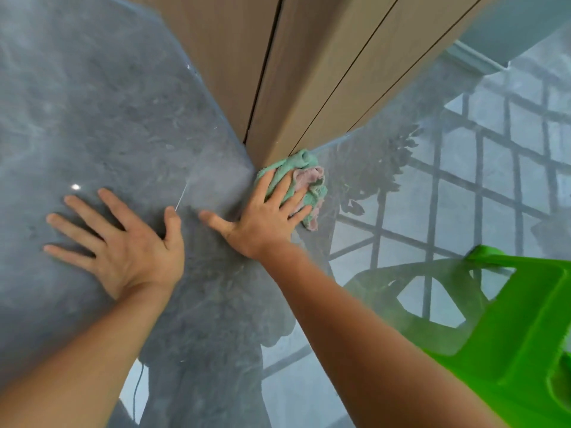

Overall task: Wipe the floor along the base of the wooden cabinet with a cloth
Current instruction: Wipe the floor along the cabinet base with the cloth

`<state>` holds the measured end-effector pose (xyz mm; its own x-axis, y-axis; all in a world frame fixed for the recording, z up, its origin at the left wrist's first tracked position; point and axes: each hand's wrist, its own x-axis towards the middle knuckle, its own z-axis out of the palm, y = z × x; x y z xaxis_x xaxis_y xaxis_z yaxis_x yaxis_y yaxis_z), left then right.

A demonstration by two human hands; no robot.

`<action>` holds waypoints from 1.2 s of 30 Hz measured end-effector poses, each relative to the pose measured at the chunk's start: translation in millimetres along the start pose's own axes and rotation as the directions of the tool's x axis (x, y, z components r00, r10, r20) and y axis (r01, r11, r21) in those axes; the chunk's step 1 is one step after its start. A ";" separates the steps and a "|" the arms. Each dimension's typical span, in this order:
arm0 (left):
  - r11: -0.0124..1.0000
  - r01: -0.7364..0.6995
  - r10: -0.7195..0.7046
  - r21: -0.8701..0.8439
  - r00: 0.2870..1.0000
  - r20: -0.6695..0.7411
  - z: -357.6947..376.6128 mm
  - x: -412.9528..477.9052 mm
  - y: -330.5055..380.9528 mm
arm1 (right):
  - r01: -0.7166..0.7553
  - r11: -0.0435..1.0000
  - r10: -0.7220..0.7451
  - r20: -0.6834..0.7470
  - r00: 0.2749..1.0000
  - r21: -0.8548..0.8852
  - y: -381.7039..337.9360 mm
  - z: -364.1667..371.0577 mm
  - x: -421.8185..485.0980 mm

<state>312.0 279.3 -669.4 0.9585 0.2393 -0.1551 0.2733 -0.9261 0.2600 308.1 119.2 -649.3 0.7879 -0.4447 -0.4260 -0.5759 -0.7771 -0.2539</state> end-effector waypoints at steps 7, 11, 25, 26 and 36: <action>1.000 0.012 -0.012 0.025 1.000 -0.017 -2.4 1.0 0.5 | 0.301 0.953 -0.301 0.018 0.953 0.024 -15.3 26.5 -63.6; 0.999 0.016 -0.015 0.032 1.000 -0.024 -1.7 -0.6 1.5 | 0.432 0.902 -0.432 0.026 0.902 -0.003 -19.7 14.8 -47.9; 1.000 0.031 -0.030 0.008 0.999 -0.027 7.1 -3.5 -3.2 | 0.425 0.891 -0.400 0.166 0.901 -0.160 -230.0 -15.0 164.8; 1.000 0.028 -0.028 0.014 0.999 -0.038 8.1 1.1 -1.6 | 0.450 0.871 -0.428 0.146 0.892 -0.198 -227.7 -14.0 165.6; 0.998 0.058 -0.058 0.007 0.998 -0.007 -5.2 11.4 -4.2 | 0.583 0.788 -0.564 0.150 0.812 -0.197 -72.1 -9.0 29.5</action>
<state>322.1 287.4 -667.3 0.9414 0.2951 -0.1632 0.3283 -0.9127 0.2435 374.9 158.1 -635.8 0.9319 0.1437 -0.3330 0.0486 -0.9594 -0.2778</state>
